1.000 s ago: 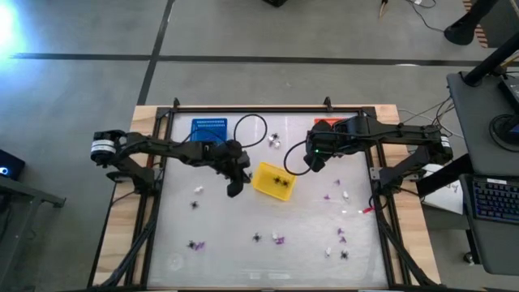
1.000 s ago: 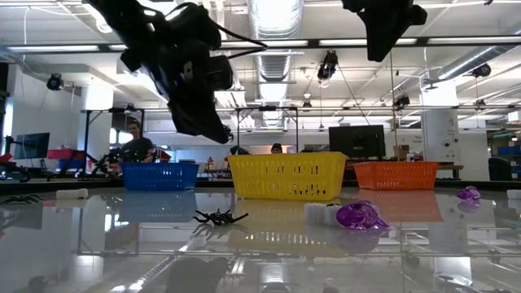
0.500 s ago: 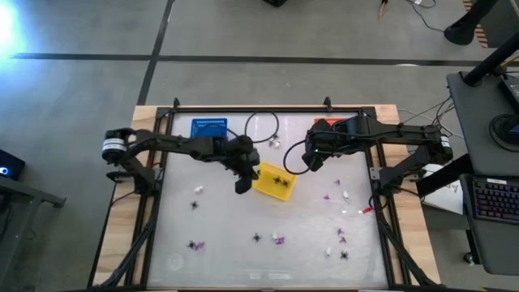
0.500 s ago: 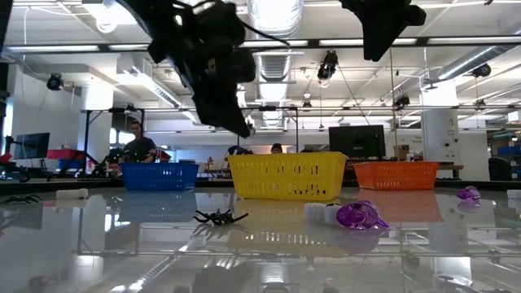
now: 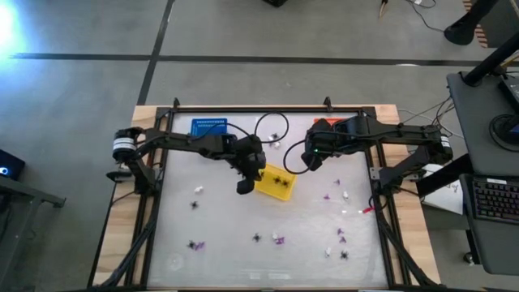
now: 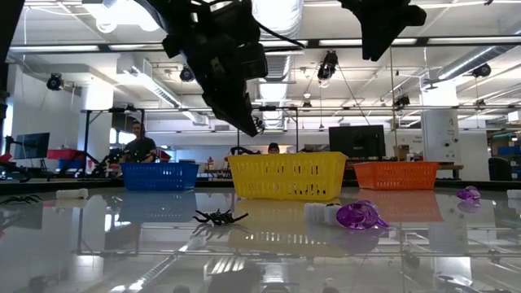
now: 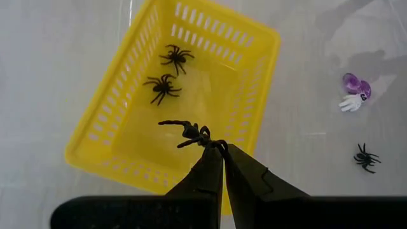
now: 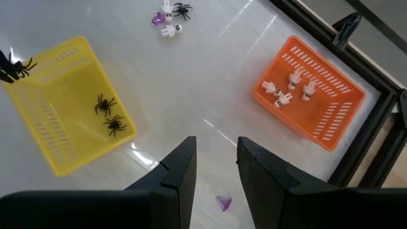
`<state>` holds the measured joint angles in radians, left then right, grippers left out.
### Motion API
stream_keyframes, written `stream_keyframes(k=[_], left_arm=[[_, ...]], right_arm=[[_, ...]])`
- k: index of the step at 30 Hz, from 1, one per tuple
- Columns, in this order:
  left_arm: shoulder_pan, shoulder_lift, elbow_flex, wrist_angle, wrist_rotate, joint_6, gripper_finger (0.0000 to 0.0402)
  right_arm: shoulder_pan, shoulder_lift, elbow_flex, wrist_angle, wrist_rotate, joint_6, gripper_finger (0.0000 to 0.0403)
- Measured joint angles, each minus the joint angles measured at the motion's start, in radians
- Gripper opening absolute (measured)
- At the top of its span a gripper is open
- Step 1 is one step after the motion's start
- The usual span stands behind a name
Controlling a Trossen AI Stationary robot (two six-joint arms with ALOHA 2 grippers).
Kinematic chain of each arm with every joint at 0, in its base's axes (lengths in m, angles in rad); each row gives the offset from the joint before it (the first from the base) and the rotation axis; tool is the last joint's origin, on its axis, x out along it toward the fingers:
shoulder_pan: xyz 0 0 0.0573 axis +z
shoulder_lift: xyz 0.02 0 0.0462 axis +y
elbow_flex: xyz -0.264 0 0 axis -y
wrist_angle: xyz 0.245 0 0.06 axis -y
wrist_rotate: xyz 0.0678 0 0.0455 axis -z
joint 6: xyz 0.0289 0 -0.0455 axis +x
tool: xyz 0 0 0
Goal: Sort Halloween decoration
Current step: Put the black spider toy into the yellow bin, then put the purple witch hat toy into the blue bin
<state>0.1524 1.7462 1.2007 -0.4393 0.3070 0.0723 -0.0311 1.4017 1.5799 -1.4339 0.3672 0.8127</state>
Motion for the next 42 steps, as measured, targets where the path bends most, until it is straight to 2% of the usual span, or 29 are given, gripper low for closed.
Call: stream_keyframes(k=[11,23,30,35,42], left_arm=[[0.002,0.041,0.016,0.002,0.000,0.028,0.0003],[0.002,0.038,0.049,-0.090,-0.002,0.080,0.0073],[0.002,-0.062,0.049,-0.212,-0.012,0.101,0.0081],[0.002,-0.163,0.042,-0.347,-0.082,0.127,0.0081],[0.002,-0.303,0.003,-0.491,-0.201,0.165,0.0082]], right_arm=[[0.000,0.000,0.000,0.003,0.000,0.052,0.0107],[0.000,0.000,0.000,0.004,0.000,0.053,0.0107],[0.000,0.000,0.000,0.009,-0.005,0.051,0.0107],[0.000,0.000,0.000,0.010,-0.004,0.052,0.0107],[0.001,0.000,-0.059,-0.027,-0.004,0.229,0.0107]])
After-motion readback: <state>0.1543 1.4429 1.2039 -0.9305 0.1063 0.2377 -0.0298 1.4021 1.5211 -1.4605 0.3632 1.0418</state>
